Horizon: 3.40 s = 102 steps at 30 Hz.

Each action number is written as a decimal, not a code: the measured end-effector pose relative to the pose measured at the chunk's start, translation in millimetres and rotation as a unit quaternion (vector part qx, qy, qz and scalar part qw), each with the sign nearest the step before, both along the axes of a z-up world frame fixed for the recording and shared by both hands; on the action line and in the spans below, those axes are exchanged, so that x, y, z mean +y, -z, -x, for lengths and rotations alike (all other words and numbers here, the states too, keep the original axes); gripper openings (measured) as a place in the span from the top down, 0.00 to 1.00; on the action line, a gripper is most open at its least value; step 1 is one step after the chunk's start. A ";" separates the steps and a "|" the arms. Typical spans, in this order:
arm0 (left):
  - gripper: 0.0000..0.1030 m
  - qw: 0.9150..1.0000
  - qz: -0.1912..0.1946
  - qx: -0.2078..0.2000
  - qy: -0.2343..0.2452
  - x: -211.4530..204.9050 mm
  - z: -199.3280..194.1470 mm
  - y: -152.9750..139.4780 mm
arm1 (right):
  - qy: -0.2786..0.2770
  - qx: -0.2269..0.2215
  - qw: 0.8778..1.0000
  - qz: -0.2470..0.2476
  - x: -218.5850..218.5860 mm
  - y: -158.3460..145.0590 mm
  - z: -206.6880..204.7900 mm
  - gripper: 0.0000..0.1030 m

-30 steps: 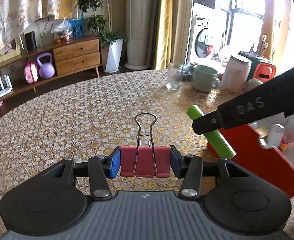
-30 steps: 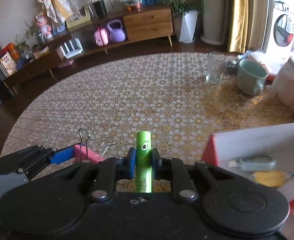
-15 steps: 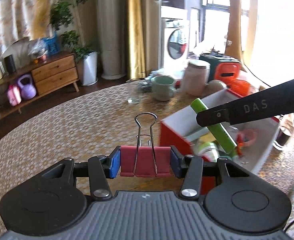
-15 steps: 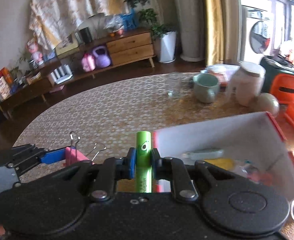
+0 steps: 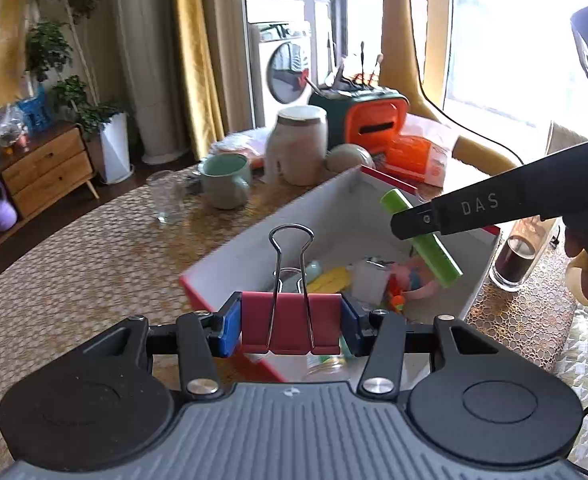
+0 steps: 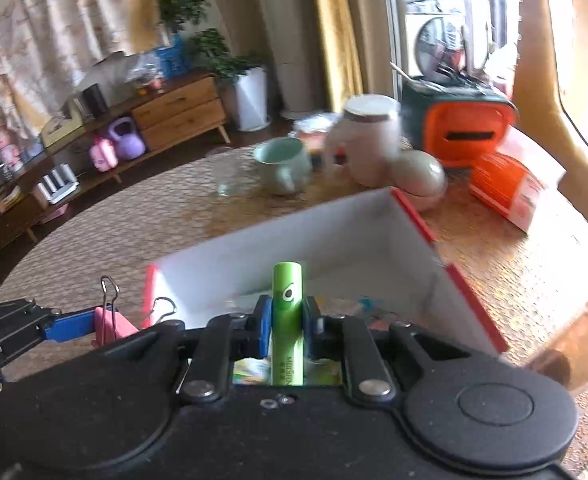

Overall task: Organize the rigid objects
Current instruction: 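Carry the binder clip and highlighter over the red box with both grippers, then open the left gripper to drop the binder clip while the right gripper releases the highlighter, then withdraw both open grippers from the red box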

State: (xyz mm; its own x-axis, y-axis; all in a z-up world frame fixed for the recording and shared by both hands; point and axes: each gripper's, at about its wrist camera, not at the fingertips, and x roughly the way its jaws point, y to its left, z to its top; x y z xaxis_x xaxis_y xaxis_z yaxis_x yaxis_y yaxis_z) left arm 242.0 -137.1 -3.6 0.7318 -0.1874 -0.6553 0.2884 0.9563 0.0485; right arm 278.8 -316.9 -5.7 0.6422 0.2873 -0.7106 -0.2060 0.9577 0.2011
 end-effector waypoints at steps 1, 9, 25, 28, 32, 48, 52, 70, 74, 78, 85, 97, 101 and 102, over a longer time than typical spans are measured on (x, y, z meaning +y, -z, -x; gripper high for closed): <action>0.53 1.000 -0.001 0.004 0.001 -4.4 -4.8 3.2 | 0.004 0.002 1.000 0.001 -5.0 4.2 -2.4 0.85; 0.53 0.998 0.001 0.055 0.011 -34.9 -39.1 34.2 | 0.024 0.027 0.999 0.018 -29.9 37.3 -18.4 0.85; 0.53 0.989 0.016 0.145 0.022 -59.7 -87.3 82.9 | 0.017 0.064 0.997 0.039 -25.5 82.2 -40.6 0.85; 0.53 0.985 0.007 0.168 0.030 -62.5 -90.7 87.3 | 0.019 0.065 0.997 0.037 -25.9 83.9 -41.1 0.82; 0.53 0.981 0.011 0.191 0.029 -60.8 -94.0 90.7 | 0.020 0.066 0.997 0.035 -25.2 84.0 -39.8 0.77; 0.35 0.992 0.028 0.122 0.017 -45.6 -58.1 52.8 | 0.017 0.032 0.999 0.023 -14.1 54.3 -3.2 0.66; 0.35 0.995 0.030 0.098 0.007 -35.0 -44.9 41.0 | 0.009 0.016 1.000 0.015 -10.8 42.5 11.0 0.62; 0.21 0.999 0.041 0.024 -0.004 -4.2 16.4 10.2 | -0.011 -0.065 0.997 -0.033 -10.0 7.8 85.5 0.36; 0.20 0.999 0.048 0.012 -0.005 0.8 29.2 6.6 | -0.020 -0.085 0.995 -0.045 -11.9 4.2 100.8 0.22; 0.16 0.998 0.053 0.004 -0.013 7.2 39.6 4.4 | -0.035 -0.109 0.992 -0.042 -11.3 1.3 116.7 0.13; 0.02 0.997 0.068 -0.006 -0.030 17.6 56.3 0.8 | -0.048 -0.144 0.987 -0.053 -12.5 -2.6 141.9 0.00; 0.01 0.998 0.049 -0.025 -0.033 15.7 85.1 -4.8 | -0.038 -0.175 0.982 -0.064 -11.2 2.7 179.3 0.00; 0.01 0.997 0.066 -0.028 -0.020 17.1 93.6 -8.0 | -0.031 -0.178 0.981 -0.072 -14.2 5.3 186.1 0.00; 0.01 0.997 0.069 -0.027 -0.020 17.6 94.6 -8.0 | -0.028 -0.177 0.981 -0.077 -15.6 6.0 187.3 0.00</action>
